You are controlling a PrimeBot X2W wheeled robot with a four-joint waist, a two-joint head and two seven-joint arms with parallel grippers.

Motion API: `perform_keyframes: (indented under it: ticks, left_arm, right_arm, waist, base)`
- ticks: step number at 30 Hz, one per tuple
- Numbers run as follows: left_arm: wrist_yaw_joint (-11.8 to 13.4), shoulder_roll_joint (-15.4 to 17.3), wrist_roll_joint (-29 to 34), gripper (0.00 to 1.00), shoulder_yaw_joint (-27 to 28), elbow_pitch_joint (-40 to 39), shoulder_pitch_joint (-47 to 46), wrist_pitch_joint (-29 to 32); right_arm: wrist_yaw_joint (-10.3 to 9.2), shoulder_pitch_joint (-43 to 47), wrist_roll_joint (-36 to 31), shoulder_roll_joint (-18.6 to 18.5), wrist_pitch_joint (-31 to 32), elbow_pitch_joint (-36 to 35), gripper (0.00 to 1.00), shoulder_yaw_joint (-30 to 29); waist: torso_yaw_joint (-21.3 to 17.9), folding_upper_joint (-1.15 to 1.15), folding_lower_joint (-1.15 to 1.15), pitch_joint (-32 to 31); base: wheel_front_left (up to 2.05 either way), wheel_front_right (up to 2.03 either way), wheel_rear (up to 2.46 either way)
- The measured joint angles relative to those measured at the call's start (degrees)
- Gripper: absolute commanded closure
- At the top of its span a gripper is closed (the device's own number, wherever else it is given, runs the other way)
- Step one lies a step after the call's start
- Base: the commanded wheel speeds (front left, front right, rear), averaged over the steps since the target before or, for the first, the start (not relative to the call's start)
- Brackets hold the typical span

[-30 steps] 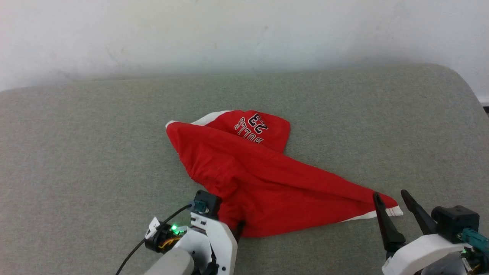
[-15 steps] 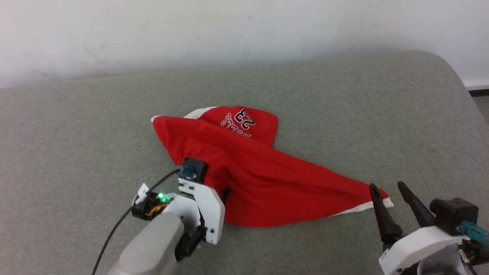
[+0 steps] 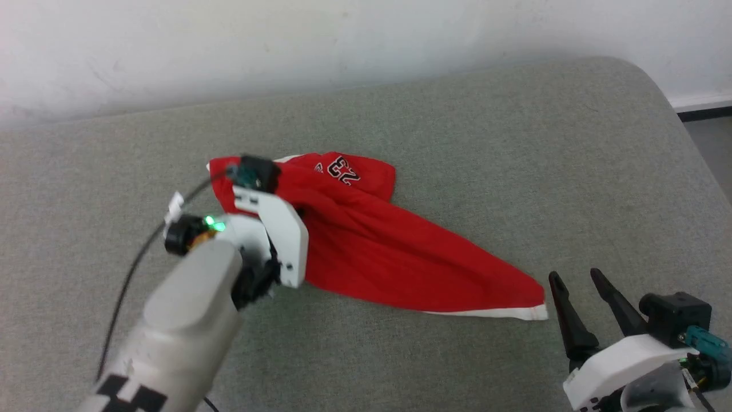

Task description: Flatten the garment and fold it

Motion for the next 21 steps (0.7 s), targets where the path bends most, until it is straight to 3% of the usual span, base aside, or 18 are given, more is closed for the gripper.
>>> perform_keyframes:
  ticks: [9,17,18,19,21]
  left_arm:
    - [-2.4,1.5,-1.7,1.00,0.0,5.7,-12.2,13.4]
    - [-2.3,1.0,-1.9,1.00,0.5,13.5,-16.9,11.7]
    - [-2.3,0.8,-2.3,0.69,0.7,14.0,-16.9,10.6]
    - [-2.3,0.8,-2.5,0.00,1.0,14.1,-16.7,9.2]
    - [-2.7,0.9,-2.6,0.00,1.3,13.9,-16.0,6.9]
  right_arm:
    - [0.00,-2.5,0.4,0.0,0.4,0.5,0.00,2.3]
    - [0.00,-4.3,1.4,0.0,-0.6,2.5,0.00,3.9]
    - [0.00,-4.3,1.4,0.0,-0.7,2.7,0.00,3.7]
    - [0.00,-4.3,1.4,0.0,-0.7,3.0,0.00,3.5]
    - [0.00,-4.1,1.5,0.0,-1.1,3.3,0.00,3.1]
  waist:
    - [-1.3,0.00,0.00,2.2]
    - [-4.1,0.00,0.00,4.3]
    - [-4.3,0.00,0.01,4.3]
    - [-4.3,0.00,0.01,4.1]
    - [-4.4,0.00,-0.01,3.7]
  base:
    - [0.00,0.00,0.00]
    - [0.00,0.00,0.00]
    - [0.00,0.00,0.00]
    - [0.00,0.00,0.00]
    - [0.00,0.00,0.00]
